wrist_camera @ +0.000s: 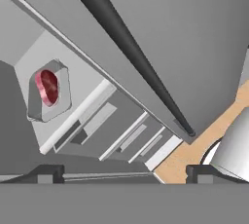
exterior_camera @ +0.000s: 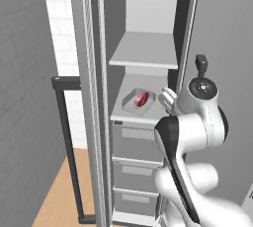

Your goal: Take the meat container that has the steak and place it on the second highest rack of the freezer. Then take the vegetable container that has the sweet potato and cucumber and place it on the highest rack of the freezer.

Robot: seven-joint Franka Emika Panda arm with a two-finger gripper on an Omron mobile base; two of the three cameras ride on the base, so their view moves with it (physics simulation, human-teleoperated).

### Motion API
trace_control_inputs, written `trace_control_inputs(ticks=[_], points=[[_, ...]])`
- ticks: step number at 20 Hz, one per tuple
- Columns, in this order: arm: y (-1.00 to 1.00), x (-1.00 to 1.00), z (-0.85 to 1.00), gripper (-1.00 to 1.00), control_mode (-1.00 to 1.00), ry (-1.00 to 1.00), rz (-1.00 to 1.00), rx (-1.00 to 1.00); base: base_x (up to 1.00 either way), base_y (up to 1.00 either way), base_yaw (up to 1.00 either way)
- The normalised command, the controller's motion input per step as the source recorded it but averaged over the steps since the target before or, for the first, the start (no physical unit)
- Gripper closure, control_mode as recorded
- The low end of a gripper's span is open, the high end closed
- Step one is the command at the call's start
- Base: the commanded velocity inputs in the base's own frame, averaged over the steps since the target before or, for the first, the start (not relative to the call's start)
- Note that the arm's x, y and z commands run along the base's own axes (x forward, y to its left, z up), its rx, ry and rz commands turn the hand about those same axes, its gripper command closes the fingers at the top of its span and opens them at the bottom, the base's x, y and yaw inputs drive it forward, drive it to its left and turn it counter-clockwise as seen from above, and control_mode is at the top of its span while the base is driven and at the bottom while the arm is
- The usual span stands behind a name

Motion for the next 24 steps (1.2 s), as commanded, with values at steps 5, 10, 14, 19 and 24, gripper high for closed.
trace_control_inputs(ticks=[5, 10, 14, 19, 24], points=[[0.06, -0.31, -0.08, -1.00, -1.00, -0.03, -0.03, -0.03, 0.00, 0.00, 0.00], [0.00, -0.19, 0.00, -1.00, 1.00, -0.03, -0.03, 0.00, -0.80, -0.27, -0.22], [0.00, 0.00, 0.00, -1.00, 1.00, 0.00, 0.00, 0.00, -0.91, -0.37, -0.52], [0.00, 0.00, 0.00, -1.00, 1.00, 0.00, 0.00, 0.00, -0.33, -0.67, -0.63], [0.00, 0.00, 0.00, -1.00, 1.00, 0.00, 0.00, 0.00, 0.15, -1.00, -0.51]])
